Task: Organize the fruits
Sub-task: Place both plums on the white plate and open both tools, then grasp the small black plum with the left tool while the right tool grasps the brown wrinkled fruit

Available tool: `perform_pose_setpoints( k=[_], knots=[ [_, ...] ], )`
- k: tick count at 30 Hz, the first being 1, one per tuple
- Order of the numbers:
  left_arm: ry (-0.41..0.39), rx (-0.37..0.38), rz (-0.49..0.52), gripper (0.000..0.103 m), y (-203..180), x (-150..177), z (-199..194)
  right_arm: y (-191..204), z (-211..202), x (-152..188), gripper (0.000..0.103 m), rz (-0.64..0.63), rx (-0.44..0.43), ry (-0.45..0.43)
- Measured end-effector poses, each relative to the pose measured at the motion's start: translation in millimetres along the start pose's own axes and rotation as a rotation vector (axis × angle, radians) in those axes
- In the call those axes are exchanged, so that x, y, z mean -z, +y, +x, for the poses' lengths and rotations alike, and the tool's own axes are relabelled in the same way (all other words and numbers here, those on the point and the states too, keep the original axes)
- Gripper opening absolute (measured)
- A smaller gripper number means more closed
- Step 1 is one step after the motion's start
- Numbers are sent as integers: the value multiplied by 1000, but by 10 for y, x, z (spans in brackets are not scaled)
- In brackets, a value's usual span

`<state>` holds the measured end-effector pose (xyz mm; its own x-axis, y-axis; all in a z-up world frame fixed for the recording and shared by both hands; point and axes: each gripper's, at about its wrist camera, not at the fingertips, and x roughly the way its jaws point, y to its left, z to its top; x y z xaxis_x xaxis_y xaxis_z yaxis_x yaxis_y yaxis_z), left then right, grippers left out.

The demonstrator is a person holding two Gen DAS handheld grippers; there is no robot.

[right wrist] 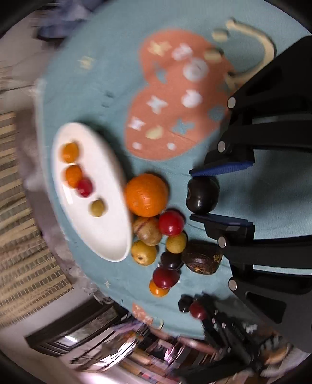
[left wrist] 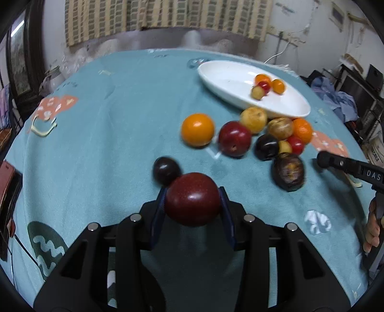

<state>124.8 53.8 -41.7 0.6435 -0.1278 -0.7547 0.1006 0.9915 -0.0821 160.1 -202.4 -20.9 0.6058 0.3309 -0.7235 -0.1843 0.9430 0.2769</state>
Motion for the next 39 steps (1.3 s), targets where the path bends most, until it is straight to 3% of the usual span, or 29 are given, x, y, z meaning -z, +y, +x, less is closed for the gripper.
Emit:
perform_pose_setpoints(
  k=[4,10,13,16,21,23,24,25,26,32,37,39],
  knots=[
    [-95,6,67,42,-188,-32,-159,45,-243,-42,31,-39,54,-124],
    [-208,28,84,42,-474,-461,-286,20,-381,-252,31,-4,12,-187],
    [-217,36,115,42,-701,-822,-170,37,-348,-620,31,-27,67,-206],
    [-223,-8,152,42,-902,-1077,66,9,-149,-895,31,-26,95,-190],
    [-145,3,113,43,-906,-1252,522,-45,265,-1028,32,-30,129,-166],
    [-132,12,96,46,-870,-1250,600,-93,379,-1040,32,-18,134,-152],
    [-135,22,91,55,-846,-1244,615,-100,418,-1040,36,-23,134,-143],
    [-138,26,92,61,-835,-1229,611,-105,440,-1044,43,-31,159,-133],
    [-145,24,95,61,-826,-1227,594,-98,412,-1036,60,-37,185,-147],
    [-198,8,52,70,-667,-1153,281,30,-81,-958,60,-57,154,-272],
    [-247,-120,35,77,-338,-844,-82,195,-424,-575,62,-61,124,-307],
    [-232,-134,-8,77,-129,-637,-186,218,-422,-406,64,-68,130,-298]
  ],
)
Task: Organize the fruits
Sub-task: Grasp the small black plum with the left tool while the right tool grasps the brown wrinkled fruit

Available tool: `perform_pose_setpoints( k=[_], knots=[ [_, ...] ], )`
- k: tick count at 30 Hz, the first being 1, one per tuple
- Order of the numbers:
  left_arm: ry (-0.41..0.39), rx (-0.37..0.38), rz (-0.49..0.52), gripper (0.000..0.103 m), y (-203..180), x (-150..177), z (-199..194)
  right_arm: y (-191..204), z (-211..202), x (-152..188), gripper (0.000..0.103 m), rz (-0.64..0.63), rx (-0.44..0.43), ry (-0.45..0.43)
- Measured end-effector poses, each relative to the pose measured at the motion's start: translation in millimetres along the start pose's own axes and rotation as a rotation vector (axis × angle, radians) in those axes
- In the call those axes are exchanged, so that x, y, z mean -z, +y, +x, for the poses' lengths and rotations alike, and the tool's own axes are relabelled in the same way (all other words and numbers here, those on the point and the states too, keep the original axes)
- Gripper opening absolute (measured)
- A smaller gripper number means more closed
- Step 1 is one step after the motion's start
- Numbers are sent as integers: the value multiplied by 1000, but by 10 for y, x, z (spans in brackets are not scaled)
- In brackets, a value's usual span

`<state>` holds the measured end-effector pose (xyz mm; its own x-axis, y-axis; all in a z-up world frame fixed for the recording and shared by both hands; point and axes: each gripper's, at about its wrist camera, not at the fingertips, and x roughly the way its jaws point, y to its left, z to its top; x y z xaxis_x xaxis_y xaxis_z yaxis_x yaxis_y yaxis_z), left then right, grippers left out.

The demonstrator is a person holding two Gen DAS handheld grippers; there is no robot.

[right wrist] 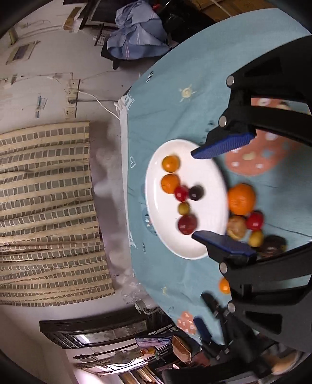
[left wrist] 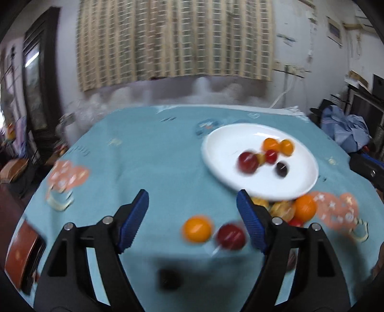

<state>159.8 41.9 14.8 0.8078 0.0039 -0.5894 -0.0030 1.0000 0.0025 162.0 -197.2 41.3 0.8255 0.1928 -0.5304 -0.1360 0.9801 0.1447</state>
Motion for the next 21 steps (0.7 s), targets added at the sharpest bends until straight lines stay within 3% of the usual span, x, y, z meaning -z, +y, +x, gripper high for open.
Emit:
perform_pose_setpoints(
  k=[4,15,17,19,21],
  knots=[
    [54,-20,-47,77,292,306,-111,3,58,254,64,5,-8,85],
    [197,-4,25,75,229,561,104,-9,68,292,63,3,-14,105],
    [209,10,19,67,229,563,142,9,72,298,63,-6,-10,107],
    [229,25,10,50,237,577,183,23,68,299,63,-13,-9,105],
    [254,34,2,46,255,595,233,29,70,303,63,-14,-7,106]
  ],
)
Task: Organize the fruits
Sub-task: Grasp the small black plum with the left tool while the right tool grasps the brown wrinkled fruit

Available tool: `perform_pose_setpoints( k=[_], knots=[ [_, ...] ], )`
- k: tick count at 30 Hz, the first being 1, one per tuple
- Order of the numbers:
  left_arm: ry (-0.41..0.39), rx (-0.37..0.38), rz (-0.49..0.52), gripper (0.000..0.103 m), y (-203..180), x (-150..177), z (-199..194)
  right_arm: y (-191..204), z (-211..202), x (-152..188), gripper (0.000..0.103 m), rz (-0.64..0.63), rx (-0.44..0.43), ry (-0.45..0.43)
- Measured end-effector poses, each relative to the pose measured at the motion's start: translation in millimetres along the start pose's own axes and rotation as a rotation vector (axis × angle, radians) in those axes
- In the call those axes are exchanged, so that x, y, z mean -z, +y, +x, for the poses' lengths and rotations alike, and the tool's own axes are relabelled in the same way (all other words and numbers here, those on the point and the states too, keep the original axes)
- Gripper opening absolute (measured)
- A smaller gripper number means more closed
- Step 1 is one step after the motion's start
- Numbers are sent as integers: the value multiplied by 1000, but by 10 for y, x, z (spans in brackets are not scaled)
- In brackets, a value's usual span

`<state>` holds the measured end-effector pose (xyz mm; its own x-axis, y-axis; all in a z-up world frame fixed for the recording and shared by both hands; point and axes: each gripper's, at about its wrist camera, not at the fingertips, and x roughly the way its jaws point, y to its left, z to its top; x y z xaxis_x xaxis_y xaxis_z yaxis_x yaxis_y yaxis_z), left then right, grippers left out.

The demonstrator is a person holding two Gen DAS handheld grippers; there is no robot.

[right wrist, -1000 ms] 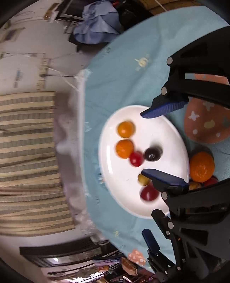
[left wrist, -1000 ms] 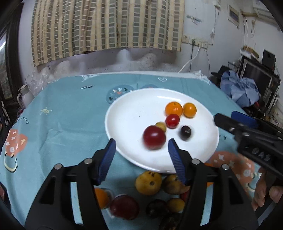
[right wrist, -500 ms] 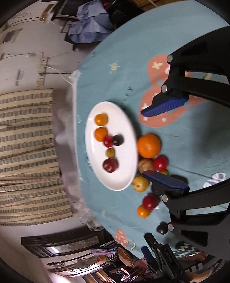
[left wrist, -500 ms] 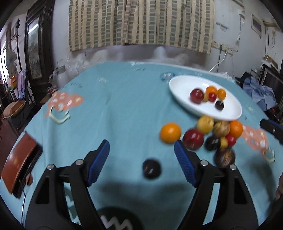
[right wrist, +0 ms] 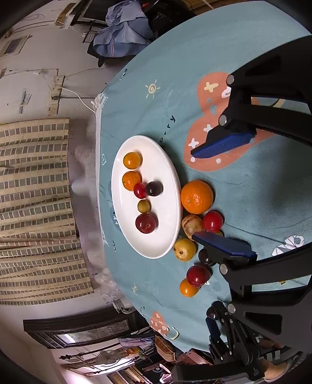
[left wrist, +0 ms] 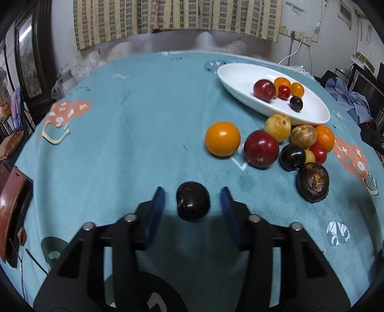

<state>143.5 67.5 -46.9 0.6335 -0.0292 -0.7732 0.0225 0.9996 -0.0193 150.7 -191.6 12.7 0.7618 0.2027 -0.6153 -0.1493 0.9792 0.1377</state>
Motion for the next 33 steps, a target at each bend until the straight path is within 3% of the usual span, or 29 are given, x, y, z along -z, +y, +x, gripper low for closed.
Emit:
perform_pose_setpoints(
  k=[3,7,14,22,26,29,33],
  knots=[
    [6,6,-1,45,-9,4,19,8,8,10,63,-2,1,7],
    [0,14,18,27,-55,3,13,36,52,38,63,-13,-8,31],
    [-50,27,64,27,-166,-12,-99,363,169,209,64,-93,-149,147],
    [-46,25,49,27,-133,-34,-97,695,392,397,63,-207,-126,225],
    [-41,27,50,27,-137,-33,-85,824,526,434,50,-241,-101,250],
    [-41,30,51,27,-138,-33,-84,898,581,444,45,-274,-62,240],
    [-36,33,49,27,-139,-32,-73,841,490,429,44,-266,-73,207]
  ],
)
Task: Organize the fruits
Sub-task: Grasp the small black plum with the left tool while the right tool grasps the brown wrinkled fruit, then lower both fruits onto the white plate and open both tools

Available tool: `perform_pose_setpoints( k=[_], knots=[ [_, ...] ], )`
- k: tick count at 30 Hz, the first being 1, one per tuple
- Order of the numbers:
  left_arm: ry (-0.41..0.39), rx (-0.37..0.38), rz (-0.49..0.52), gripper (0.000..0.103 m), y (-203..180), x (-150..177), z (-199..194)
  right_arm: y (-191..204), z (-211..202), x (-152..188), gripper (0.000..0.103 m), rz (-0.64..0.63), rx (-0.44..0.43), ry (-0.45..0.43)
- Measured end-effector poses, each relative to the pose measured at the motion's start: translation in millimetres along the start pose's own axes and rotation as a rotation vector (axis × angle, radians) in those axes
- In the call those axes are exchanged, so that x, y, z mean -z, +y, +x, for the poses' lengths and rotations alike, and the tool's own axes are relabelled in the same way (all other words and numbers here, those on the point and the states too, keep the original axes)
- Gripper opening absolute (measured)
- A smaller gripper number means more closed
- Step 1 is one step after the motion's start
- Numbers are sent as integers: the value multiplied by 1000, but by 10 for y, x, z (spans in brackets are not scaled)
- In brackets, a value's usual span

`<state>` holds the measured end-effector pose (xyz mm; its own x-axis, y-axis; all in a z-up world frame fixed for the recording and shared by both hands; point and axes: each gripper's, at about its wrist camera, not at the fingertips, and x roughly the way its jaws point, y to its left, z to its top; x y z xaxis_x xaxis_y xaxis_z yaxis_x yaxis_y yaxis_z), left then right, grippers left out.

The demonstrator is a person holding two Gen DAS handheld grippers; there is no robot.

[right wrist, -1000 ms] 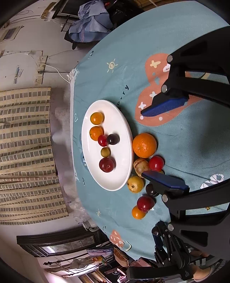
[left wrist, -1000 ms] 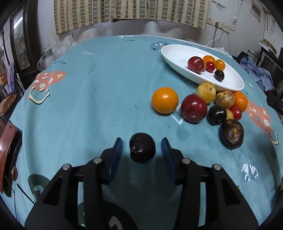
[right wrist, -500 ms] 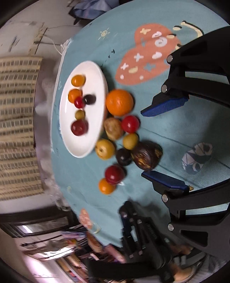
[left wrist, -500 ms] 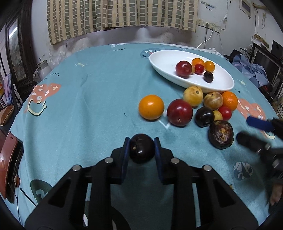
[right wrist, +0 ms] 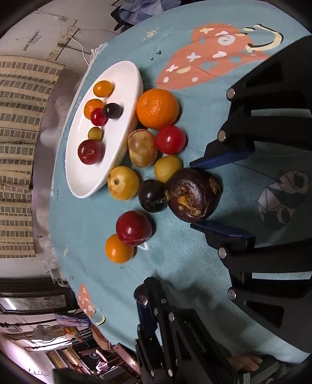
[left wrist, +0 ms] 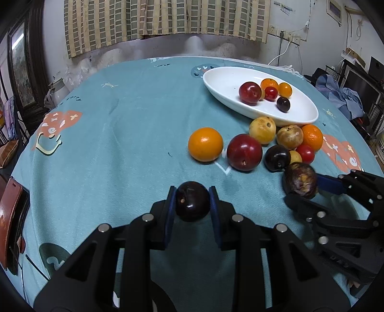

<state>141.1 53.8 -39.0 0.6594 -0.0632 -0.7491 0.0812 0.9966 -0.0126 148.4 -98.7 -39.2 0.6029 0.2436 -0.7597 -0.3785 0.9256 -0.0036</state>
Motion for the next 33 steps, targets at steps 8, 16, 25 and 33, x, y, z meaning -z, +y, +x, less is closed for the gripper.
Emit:
perform_pose_setpoints(
  k=[8,16,25,33],
  knots=[
    [-23,16,16,27,-63,-14,-60,-184,-205,-16,44,54,-4,-71],
    [-150,54,57,27,-388,-708,-260,-752,-745,-458,44,150,64,-266],
    [-118,85,99,27,-789,-1316,523,-1245,-4,-918,44,161,131,-200],
    [-119,88,92,67,-830,-1275,738,-1272,232,-881,62,153,178,-150]
  ],
)
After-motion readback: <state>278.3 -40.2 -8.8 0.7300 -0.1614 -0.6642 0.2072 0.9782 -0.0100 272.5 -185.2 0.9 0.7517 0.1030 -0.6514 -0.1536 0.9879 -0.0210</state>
